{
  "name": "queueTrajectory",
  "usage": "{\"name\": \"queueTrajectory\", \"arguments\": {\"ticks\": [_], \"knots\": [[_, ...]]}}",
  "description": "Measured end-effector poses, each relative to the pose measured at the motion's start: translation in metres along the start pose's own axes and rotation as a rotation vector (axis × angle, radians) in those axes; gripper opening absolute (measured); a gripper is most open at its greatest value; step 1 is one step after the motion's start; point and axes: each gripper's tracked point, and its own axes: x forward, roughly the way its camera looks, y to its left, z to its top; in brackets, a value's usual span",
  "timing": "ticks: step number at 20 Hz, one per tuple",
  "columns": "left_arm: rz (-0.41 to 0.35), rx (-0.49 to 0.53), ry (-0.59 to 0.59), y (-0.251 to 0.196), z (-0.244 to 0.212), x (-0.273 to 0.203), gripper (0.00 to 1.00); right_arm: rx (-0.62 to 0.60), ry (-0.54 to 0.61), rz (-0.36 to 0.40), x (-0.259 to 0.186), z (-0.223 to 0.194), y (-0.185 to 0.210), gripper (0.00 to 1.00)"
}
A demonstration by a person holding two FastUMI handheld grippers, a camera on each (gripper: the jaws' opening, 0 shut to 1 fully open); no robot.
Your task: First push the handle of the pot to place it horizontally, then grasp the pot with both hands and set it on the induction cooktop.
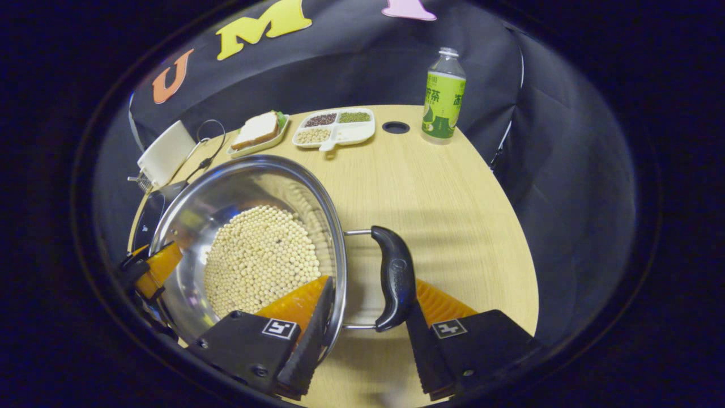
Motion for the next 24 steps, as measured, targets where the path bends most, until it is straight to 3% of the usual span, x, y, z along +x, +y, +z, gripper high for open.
{"name": "queueTrajectory", "arguments": {"ticks": [3, 5, 6, 9, 10, 12, 13, 14, 18, 19, 20, 21, 22, 23, 24], "knots": [[-0.013, -0.008, 0.001, -0.001, -0.002, 0.000, 0.71, -0.015, -0.004, 0.019, 0.001, 0.003, -0.002, 0.71], [-0.018, -0.007, 0.001, -0.001, -0.002, 0.000, 0.71, -0.051, -0.012, 0.025, 0.001, 0.007, -0.003, 0.80], [-0.019, -0.005, -0.003, -0.001, -0.001, -0.001, 0.71, -0.058, -0.017, 0.030, -0.001, 0.011, -0.003, 0.78], [-0.018, -0.002, -0.007, -0.001, -0.002, -0.001, 0.71, -0.012, -0.006, 0.043, 0.001, 0.015, -0.004, 0.82], [-0.020, -0.001, -0.007, -0.001, -0.002, 0.000, 0.71, 0.008, 0.003, 0.043, 0.000, 0.015, -0.005, 0.80], [-0.021, 0.002, -0.009, -0.001, -0.003, 0.000, 0.71, 0.031, 0.017, 0.046, 0.000, 0.015, -0.003, 0.67], [-0.023, 0.002, -0.011, -0.001, -0.002, 0.000, 0.80, 0.031, 0.019, 0.050, 0.001, 0.015, -0.002, 0.65], [-0.027, 0.000, -0.010, -0.002, -0.001, 0.000, 0.69, 0.034, 0.024, 0.054, 0.000, 0.014, -0.002, 0.63], [-0.030, -0.006, 0.005, -0.002, -0.001, 0.001, 0.60, 0.041, 0.019, 0.058, -0.004, 0.016, -0.001, 0.53], [-0.035, -0.004, 0.006, -0.001, 0.001, -0.002, 0.60, 0.040, 0.019, 0.058, -0.007, 0.017, 0.000, 0.52], [-0.037, -0.003, -0.001, 0.000, 0.004, -0.004, 0.70, 0.041, 0.011, 0.060, -0.009, 0.019, 0.002, 0.51], [-0.038, -0.002, -0.010, 0.003, 0.008, -0.006, 0.48, 0.042, 0.006, 0.064, -0.014, 0.021, 0.004, 0.51], [-0.037, -0.004, -0.021, 0.005, 0.013, -0.010, 0.70, 0.049, -0.004, 0.066, -0.017, 0.025, 0.006, 0.51], [-0.038, -0.009, -0.031, 0.007, 0.017, -0.015, 0.59, 0.050, -0.014, 0.068, -0.023, 0.029, 0.010, 0.52], [-0.039, -0.013, -0.035, 0.010, 0.021, -0.018, 0.59, 0.050, -0.023, 0.070, -0.028, 0.034, 0.015, 0.51]]}}
